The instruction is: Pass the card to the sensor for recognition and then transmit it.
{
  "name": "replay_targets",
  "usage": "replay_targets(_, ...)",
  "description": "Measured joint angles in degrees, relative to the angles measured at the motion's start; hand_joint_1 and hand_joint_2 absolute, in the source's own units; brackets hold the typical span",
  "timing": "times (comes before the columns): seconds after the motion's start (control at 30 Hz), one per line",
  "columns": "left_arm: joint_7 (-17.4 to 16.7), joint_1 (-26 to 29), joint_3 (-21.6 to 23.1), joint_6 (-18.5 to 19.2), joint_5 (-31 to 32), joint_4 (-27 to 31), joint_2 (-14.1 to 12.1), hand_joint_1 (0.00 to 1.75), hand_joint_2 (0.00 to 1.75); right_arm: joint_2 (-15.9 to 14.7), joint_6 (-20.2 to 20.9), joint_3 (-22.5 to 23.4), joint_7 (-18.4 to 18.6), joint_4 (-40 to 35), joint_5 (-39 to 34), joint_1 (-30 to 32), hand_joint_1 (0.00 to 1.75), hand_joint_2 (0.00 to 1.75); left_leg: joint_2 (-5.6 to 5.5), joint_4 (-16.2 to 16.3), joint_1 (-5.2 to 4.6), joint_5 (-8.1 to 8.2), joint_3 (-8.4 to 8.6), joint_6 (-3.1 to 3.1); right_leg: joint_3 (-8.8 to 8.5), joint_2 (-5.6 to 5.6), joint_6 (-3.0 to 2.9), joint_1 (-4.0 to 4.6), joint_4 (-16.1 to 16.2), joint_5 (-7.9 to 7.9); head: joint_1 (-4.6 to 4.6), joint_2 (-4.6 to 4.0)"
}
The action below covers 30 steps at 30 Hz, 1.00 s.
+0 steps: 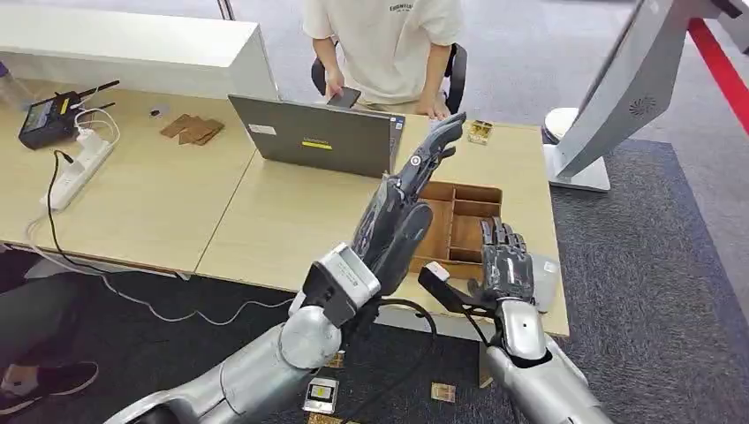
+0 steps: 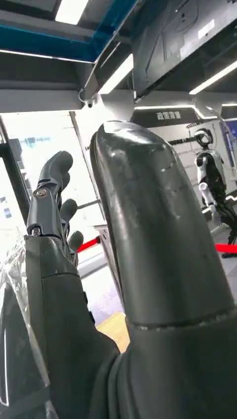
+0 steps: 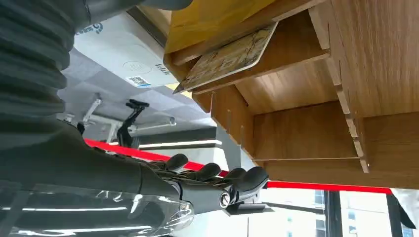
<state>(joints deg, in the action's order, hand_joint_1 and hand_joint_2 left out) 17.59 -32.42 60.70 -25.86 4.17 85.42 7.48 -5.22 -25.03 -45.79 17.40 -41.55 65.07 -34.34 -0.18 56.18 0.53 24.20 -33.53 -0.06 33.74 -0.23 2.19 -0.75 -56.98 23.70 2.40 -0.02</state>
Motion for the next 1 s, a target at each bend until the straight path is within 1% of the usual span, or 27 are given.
replay_targets(0.23,0.0,-0.1,0.2,0.3,0.0,0.0,0.0,0.00,0.00,0.3,0.1,-0.1,-0.2,0.3,0.0,0.0,0.00,1.75,0.00,0.0,0.00,0.00,0.00,0.00,0.00,0.00,0.00,0.00,0.0,0.00,0.00,0.00)
replay_targets(0.27,0.0,-0.1,0.3,0.3,0.0,0.0,0.0,0.00,0.00,0.3,0.2,-0.1,-0.3,0.3,0.0,0.0,0.14,1.75,0.00,0.0,0.00,0.00,0.00,0.00,0.00,0.00,0.00,0.00,0.0,0.00,0.00,0.00)
replay_targets(0.3,0.0,-0.1,0.3,0.3,0.0,0.0,0.0,0.00,0.00,0.4,0.3,-0.2,-0.4,0.4,0.0,-0.1,0.72,1.75,0.00,0.0,0.00,0.00,0.00,0.00,0.00,0.00,0.00,0.00,0.0,0.00,0.00,0.00)
replay_targets(0.33,0.0,-0.1,0.3,0.3,0.0,0.0,0.0,0.00,0.00,0.6,0.5,-0.2,-0.5,0.5,0.0,0.0,1.50,1.75,0.00,0.0,0.00,0.00,0.00,0.00,0.00,0.00,0.00,0.00,0.0,0.00,0.00,0.00)
replay_targets(0.4,0.0,-0.1,0.4,0.4,0.0,0.0,0.0,0.00,0.00,0.7,0.6,-0.3,-0.7,0.5,0.0,-0.1,1.68,1.75,0.00,0.0,0.00,0.00,0.00,0.00,0.00,0.00,0.00,0.00,0.0,0.00,0.00,0.00)
replay_targets(0.47,0.0,-0.2,0.5,0.4,0.0,0.0,0.0,0.00,0.00,0.9,1.2,-0.3,-1.0,0.7,0.0,-0.1,1.75,1.75,0.00,0.0,0.00,0.00,0.00,0.00,0.00,0.00,0.00,0.00,0.0,0.00,0.00,0.00)
replay_targets(0.67,-0.5,-0.3,0.6,0.4,0.0,0.0,0.0,0.00,0.00,1.2,2.7,-0.6,-1.5,1.3,-0.2,0.0,1.75,1.75,0.00,0.0,0.00,0.00,0.00,0.00,0.00,0.00,0.00,0.00,0.0,0.00,0.00,0.00)
replay_targets(1.0,-0.5,-0.4,0.7,0.9,0.0,-0.4,0.0,0.00,0.00,1.2,3.0,-0.9,-1.5,1.4,-0.3,-0.1,1.75,1.75,0.00,0.0,0.00,0.00,0.01,0.00,0.00,0.00,0.00,0.00,0.0,0.00,0.00,0.00)
